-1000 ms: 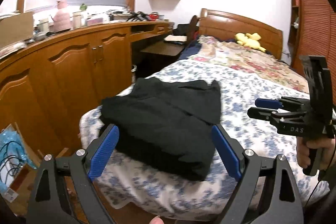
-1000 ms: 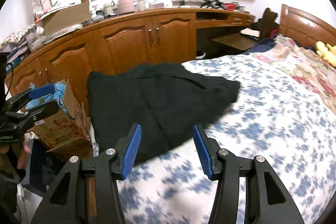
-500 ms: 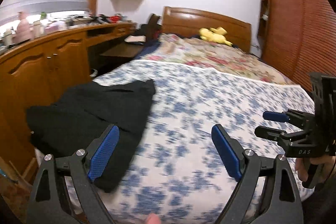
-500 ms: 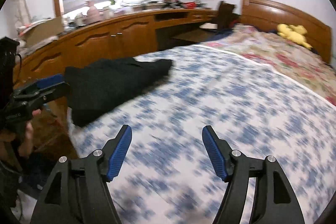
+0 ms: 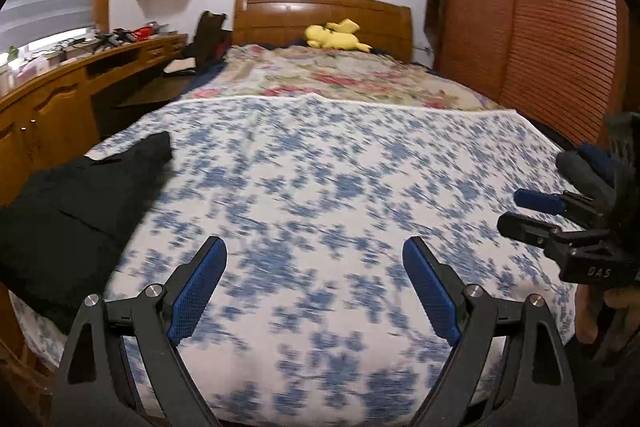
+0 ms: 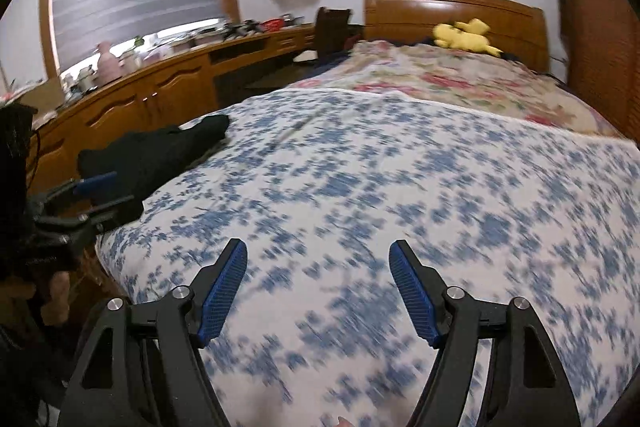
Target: Fold large clothes
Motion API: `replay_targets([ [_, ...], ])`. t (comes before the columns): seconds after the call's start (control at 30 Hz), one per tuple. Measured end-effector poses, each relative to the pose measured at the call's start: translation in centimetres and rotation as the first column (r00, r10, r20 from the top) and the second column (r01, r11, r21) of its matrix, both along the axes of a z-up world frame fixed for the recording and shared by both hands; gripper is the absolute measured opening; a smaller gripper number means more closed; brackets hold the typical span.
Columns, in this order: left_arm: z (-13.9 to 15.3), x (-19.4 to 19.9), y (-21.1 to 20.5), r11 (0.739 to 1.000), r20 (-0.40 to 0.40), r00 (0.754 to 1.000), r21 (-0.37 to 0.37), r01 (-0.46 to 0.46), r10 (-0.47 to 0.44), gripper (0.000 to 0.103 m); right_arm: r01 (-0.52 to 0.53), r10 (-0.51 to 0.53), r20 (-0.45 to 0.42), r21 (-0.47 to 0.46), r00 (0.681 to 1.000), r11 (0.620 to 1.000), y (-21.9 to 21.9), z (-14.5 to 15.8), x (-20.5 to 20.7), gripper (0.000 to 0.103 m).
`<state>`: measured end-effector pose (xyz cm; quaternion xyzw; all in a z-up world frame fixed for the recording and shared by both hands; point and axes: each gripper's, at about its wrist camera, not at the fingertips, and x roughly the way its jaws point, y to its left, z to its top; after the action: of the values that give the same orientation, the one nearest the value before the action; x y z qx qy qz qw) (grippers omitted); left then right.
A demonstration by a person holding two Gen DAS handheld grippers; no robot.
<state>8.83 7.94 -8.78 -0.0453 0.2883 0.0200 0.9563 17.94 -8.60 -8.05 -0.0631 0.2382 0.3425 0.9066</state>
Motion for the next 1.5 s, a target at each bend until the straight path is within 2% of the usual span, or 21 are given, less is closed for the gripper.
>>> replay_targets([
  [0.3,-0.5,-0.6,-5.7,0.998,-0.036,0.997,-0.008,0.070,-0.070,0.090,0.156,-0.155,-0.011,0.033,0.988,0.987,-6.4,0.5,-4.0,0.080],
  [0.47,1.1,-1.4,-8.0,0.996,-0.017,0.995,-0.004,0.095,-0.095,0.090,0.217,-0.218,0.003,0.056,0.976,0.974,-8.5,2.1,-6.3,0.080],
  [0.6,3.4,-2.3,-9.0,0.995,0.020,0.995,0.001,0.102,-0.102,0.090,0.235,-0.239,0.024,0.092,0.971,0.967,-10.0,3.8,-8.5,0.080],
  [0.83,6.9,-3.6,-10.1,0.994,0.077,0.991,0.018,0.109,-0.110,0.090,0.246,-0.257,0.067,0.145,0.964,0.958,-12.0,5.8,-11.9,0.091],
  [1.17,10.3,-5.9,-10.5,0.995,0.159,0.982,0.024,0.096,-0.099,0.090,0.274,-0.301,0.143,0.183,0.943,0.944,-13.5,7.8,-16.2,0.091],
  [1.5,12.4,-7.9,-10.2,0.997,0.222,0.972,0.028,0.075,-0.080,0.090,0.278,-0.315,0.196,0.193,0.929,0.941,-13.1,8.4,-17.4,0.091],
])
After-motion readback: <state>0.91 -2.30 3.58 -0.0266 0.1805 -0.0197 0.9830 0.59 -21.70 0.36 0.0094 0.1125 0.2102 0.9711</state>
